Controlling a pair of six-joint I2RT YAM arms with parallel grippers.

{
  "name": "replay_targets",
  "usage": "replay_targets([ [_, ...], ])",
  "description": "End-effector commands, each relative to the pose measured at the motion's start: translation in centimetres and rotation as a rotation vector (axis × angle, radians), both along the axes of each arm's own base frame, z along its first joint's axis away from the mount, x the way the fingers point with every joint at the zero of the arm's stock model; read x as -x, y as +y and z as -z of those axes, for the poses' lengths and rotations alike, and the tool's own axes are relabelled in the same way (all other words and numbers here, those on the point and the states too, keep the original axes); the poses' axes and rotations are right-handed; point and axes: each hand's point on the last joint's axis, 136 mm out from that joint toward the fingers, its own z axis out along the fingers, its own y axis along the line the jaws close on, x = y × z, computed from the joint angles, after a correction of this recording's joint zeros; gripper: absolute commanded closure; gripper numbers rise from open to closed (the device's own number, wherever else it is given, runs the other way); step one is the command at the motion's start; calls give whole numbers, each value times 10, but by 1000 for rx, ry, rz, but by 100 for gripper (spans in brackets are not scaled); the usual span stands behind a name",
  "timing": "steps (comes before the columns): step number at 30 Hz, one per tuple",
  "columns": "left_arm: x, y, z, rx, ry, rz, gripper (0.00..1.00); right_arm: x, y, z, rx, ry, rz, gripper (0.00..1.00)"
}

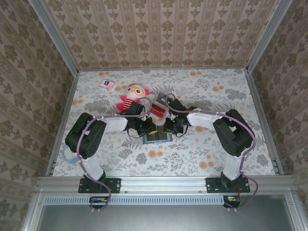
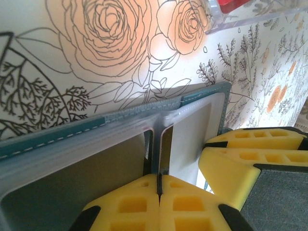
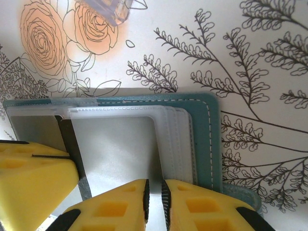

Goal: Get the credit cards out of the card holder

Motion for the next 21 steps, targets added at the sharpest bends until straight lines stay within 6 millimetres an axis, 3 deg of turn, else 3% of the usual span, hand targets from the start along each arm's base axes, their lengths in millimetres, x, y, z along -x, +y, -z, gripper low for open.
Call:
replay_targets([
  [1,4,3,-5,12,-7,17,99,19,-21,35,114,101,15,79],
  [13,4,18,-10,-13,-23,13,100,13,-24,30,132,70,4,79],
  [20,3,14,-9,12,-19,11,100,16,-13,31,86,90,-23,79],
  [21,3,13,-9,15,-19,13,96,17,-12,31,84,91,-29,79],
])
